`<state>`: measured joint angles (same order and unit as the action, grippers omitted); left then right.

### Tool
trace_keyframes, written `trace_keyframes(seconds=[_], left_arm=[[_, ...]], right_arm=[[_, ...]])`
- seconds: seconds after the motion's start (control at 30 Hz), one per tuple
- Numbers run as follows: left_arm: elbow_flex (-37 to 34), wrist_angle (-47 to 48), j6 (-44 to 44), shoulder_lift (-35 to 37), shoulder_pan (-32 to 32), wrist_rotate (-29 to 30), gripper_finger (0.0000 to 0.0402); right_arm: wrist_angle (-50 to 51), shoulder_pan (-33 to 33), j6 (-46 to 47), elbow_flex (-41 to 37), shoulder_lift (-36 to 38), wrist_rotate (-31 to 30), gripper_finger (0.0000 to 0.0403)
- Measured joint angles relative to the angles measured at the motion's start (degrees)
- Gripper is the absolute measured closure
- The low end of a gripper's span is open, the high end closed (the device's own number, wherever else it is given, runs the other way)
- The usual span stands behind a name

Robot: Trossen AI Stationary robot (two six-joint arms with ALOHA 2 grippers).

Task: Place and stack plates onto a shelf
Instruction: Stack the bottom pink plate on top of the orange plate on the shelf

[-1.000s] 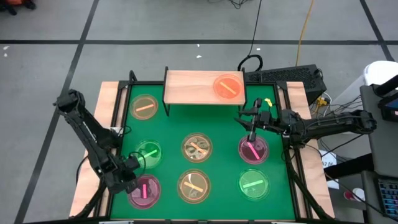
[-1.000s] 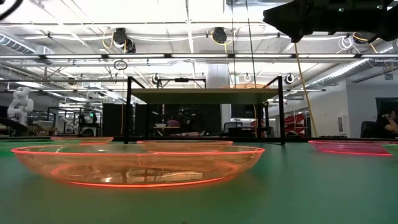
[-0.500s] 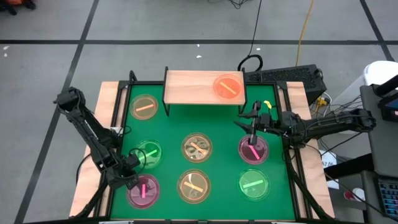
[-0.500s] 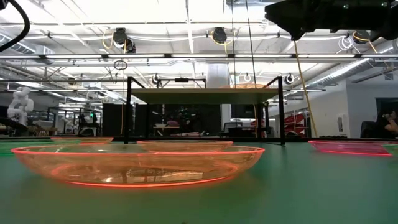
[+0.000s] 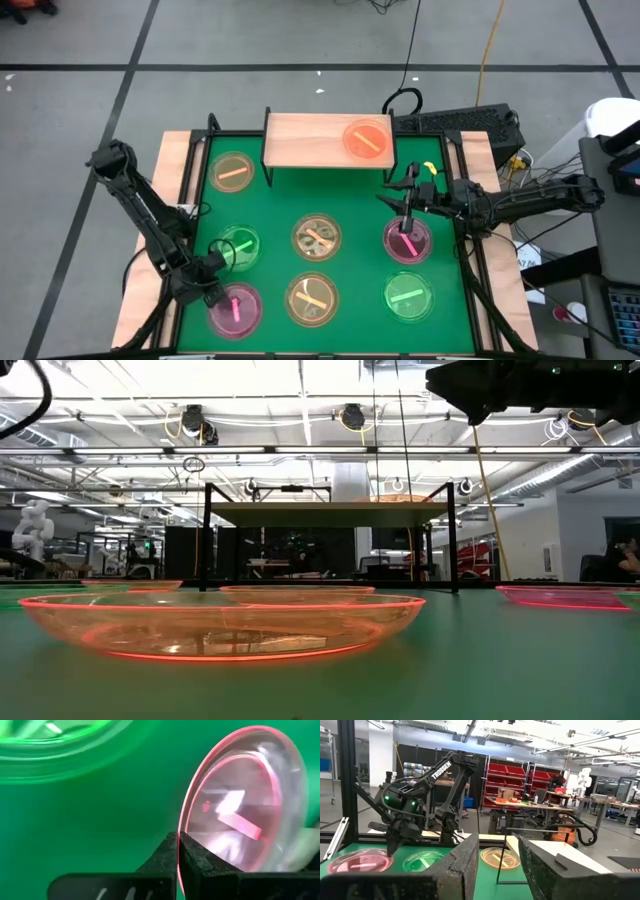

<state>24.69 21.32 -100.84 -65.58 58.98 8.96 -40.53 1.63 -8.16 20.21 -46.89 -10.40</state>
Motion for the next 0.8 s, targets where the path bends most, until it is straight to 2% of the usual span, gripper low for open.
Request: trace_keyframes(seconds=[0.2,0.27,0.47,0.63,0.8], left_arm=[[4.2,-3.5,5.0,5.4,-2.1,2.6,0.0397],[6.3,-3.3,9.3,7.6,-3.2,7.3,0.0397],[12.5,-3.3,31.8,12.1,-7.7,24.4,0.0398],[16.5,-3.5,48.3,13.2,-14.8,39.6,0.0398],[20.3,-11.0,63.7,13.4,-26.9,44.8,0.0398]], right_arm=[[-1.0,0.0,0.0,0.0,0.0,0.0,0.0282],[-1.3,0.0,0.0,0.0,0.0,0.0,0.0282],[-1.3,0.0,1.1,0.0,0.0,0.0,0.0282],[-1.6,0.0,2.1,0.0,0.0,0.0,0.0282],[-6.2,0.0,6.8,0.0,0.1,0.1,0.0282]])
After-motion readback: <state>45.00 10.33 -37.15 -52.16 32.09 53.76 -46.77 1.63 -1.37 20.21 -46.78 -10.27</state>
